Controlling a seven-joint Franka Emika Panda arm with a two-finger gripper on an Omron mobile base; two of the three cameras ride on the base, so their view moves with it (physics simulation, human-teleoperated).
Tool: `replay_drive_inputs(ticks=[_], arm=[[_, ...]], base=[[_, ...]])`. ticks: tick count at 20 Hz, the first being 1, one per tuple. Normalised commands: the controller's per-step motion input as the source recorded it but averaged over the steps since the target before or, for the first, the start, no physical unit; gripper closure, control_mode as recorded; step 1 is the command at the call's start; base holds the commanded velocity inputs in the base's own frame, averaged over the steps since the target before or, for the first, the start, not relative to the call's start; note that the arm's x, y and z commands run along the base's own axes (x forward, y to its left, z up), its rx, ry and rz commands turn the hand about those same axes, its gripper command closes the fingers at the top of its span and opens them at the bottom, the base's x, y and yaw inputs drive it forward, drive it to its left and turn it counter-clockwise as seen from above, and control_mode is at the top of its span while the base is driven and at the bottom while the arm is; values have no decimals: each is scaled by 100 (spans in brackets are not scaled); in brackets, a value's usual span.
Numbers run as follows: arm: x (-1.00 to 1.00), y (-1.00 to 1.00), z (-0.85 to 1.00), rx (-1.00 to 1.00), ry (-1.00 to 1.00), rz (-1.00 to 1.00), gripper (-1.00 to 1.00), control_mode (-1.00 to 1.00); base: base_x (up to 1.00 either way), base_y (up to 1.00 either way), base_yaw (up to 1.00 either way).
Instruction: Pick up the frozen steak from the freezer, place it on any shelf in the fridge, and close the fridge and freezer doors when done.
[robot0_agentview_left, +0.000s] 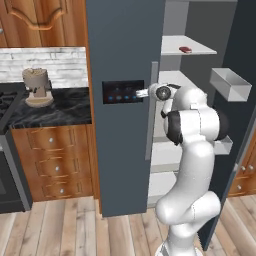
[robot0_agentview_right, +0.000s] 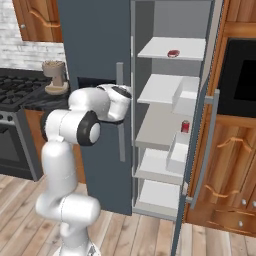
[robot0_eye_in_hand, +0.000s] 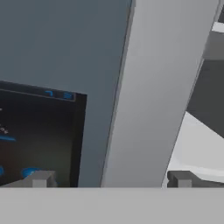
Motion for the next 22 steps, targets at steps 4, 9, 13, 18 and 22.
replay_drive_inputs(ticks=[4, 9, 13, 18, 22], arm=[[-91, 0, 100, 4, -11, 0, -100, -100], [-100, -5, 100, 8, -12, 0, -100, -100], [-100, -10, 100, 13, -5, 0, -100, -100], [-100, -2, 100, 7, 2, 0, -100, -100], [-100, -13, 100, 7, 11, 0, -100, -100]], base=[[0, 0, 0], [0, 0, 0], [0, 0, 0], [0, 0, 0], [0, 0, 0]])
